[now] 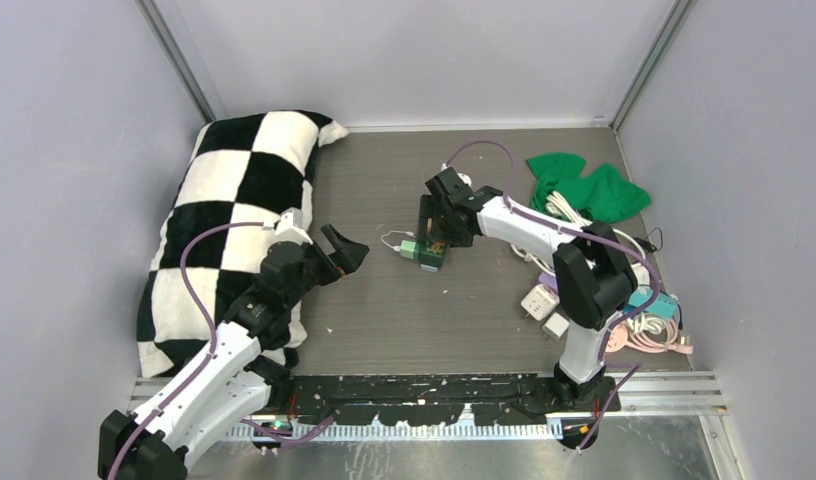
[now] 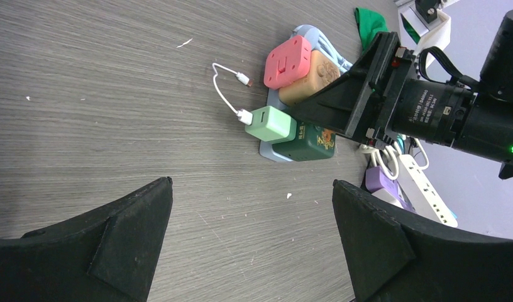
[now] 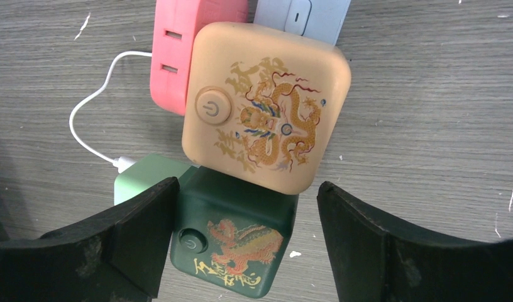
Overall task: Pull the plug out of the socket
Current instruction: Move the socket to the center of the board, then remove the plug from the socket.
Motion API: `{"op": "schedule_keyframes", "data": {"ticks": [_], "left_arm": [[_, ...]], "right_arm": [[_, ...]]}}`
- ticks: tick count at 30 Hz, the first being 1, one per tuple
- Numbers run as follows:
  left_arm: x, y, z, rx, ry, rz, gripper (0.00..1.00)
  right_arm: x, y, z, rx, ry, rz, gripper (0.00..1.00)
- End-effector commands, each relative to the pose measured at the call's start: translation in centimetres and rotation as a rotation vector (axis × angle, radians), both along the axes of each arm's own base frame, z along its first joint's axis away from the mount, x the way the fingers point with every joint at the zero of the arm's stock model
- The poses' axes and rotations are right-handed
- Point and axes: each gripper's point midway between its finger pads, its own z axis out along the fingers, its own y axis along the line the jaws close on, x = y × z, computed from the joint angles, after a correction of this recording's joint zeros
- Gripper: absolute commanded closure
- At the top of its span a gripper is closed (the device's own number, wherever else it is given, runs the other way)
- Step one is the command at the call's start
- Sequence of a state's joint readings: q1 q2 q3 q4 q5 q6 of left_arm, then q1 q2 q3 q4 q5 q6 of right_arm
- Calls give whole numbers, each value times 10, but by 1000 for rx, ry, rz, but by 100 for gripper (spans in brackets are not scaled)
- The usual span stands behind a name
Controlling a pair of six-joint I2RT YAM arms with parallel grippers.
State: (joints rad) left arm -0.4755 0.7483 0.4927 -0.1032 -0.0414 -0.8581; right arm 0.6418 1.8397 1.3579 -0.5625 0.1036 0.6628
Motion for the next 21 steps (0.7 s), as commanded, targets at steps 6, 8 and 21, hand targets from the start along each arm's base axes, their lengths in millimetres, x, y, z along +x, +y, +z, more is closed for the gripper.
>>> {"op": "schedule_keyframes", "data": {"ticks": [6,8,21], "left_arm": [[5,-3,10,-27,-32,-2,1],[5,-4,10,-28,-31,-7,1],[5,-8,16,-43,-48,-24,2]], "right_arm": [[-6,-5,31,20,-90,52,32],[-7,-5,31,27,-91,66,38],[-23,-7,32,98,-79,228,84]]}}
